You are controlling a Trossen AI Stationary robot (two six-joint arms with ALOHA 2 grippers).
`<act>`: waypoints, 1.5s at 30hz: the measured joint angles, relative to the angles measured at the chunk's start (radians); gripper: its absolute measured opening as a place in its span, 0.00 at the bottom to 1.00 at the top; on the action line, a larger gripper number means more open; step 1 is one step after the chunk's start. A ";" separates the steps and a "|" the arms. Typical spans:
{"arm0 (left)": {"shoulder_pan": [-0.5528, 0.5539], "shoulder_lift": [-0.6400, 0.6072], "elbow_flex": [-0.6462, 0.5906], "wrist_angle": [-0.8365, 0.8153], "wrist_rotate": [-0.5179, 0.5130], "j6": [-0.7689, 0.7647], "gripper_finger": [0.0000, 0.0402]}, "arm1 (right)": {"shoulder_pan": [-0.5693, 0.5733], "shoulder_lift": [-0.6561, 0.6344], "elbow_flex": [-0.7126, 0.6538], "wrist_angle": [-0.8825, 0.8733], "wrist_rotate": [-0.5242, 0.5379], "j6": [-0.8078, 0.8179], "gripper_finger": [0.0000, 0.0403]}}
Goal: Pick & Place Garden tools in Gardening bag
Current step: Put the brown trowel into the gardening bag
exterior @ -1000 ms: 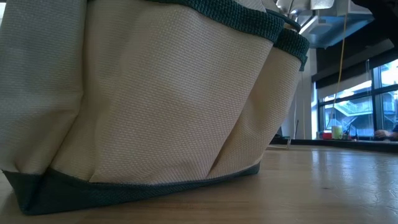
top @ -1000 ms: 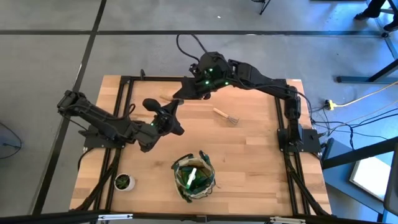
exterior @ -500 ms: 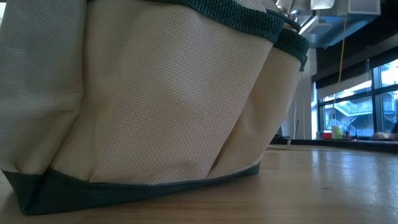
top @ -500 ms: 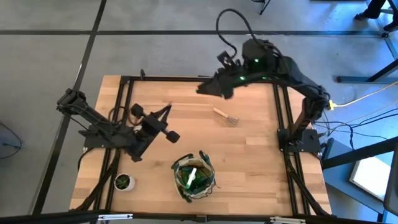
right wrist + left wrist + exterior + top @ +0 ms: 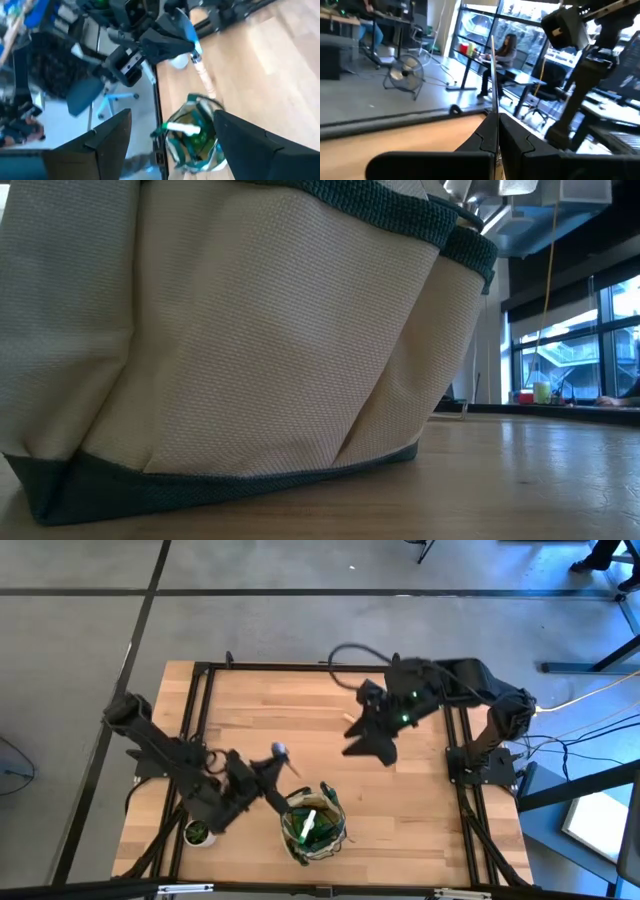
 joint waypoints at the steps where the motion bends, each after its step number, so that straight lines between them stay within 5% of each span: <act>1: -0.003 0.029 0.016 0.001 0.001 -0.024 0.00 | 0.019 0.000 0.000 -0.009 0.002 -0.006 0.70; 14: -0.120 0.162 0.238 0.003 0.001 0.034 0.00 | 0.196 0.000 0.000 -0.159 -0.003 -0.135 0.70; 21: -0.246 0.155 0.249 -0.010 0.026 -0.023 0.00 | 0.294 0.005 -0.001 -0.096 -0.231 -0.300 0.70; 30: -0.385 0.155 0.241 -0.147 0.235 -0.226 0.00 | 0.389 0.015 -0.097 0.090 -0.042 -0.150 0.70; 38: -0.424 0.167 0.241 -0.377 0.486 -0.603 0.00 | 0.394 0.025 -0.214 0.322 -0.041 -0.026 0.70; 45: -0.446 0.179 0.241 -0.550 0.363 -0.702 0.00 | 0.396 0.027 -0.247 0.397 0.088 0.054 0.70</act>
